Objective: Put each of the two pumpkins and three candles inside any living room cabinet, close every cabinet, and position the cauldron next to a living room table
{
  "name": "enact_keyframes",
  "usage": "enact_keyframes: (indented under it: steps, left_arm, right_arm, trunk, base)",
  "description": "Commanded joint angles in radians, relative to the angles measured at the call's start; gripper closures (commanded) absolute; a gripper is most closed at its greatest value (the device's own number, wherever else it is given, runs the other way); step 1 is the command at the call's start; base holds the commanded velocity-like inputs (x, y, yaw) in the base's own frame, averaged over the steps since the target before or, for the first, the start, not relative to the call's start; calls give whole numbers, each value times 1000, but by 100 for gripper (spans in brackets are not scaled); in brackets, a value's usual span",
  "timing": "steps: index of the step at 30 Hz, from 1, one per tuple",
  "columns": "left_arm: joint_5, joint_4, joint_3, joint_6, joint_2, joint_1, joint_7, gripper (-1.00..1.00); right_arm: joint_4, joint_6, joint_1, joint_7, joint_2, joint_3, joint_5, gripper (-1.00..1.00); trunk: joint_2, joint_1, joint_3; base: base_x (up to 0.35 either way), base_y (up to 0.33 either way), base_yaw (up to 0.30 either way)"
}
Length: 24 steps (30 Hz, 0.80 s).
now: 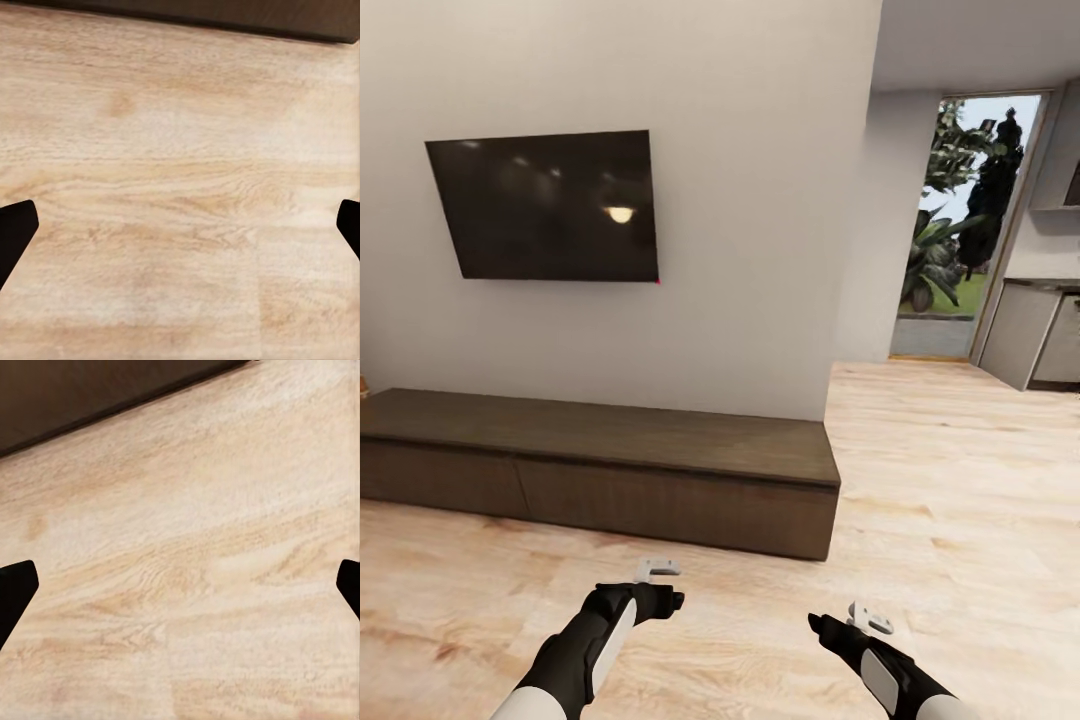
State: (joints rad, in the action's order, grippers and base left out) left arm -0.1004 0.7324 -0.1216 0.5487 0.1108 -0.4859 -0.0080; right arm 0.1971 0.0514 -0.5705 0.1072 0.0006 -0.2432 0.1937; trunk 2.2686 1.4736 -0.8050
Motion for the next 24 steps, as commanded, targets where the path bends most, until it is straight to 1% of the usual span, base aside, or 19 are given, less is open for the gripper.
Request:
enact_keyframes:
  steps: [1, 6, 14, 21, 24]
  left_arm:
    - [-10, 1, -1, 5, 0, 0, 3, -100]
    - [-10, 0, -2, 5, 0, 0, 3, -100]
    - [-10, -1, -3, 5, 0, 0, 3, -100]
    - [-10, -1, -3, 5, 0, 0, 3, -100]
    - [-10, -1, -3, 5, 0, 0, 3, -100]
  right_arm:
    - [2, 5, 0, 3, 0, -2, 10, -100]
    - [2, 4, 0, 3, -1, -2, 10, -100]
    - [2, 2, 0, 3, -1, -1, 10, -100]
    - [2, 3, 0, 3, 0, -2, 11, -100]
    - [2, 4, 0, 3, 1, -2, 11, -100]
  trunk:
    - [0, 0, -1]
    - [0, 0, -1]
    - [0, 0, -1]
    - [0, 0, 2]
    - [0, 0, 3]
  base:
    - [125, 0, -9]
    - [231, 0, -3]
    - [170, 38, -6]
    - [27, 5, -207]
    - [3, 0, -100]
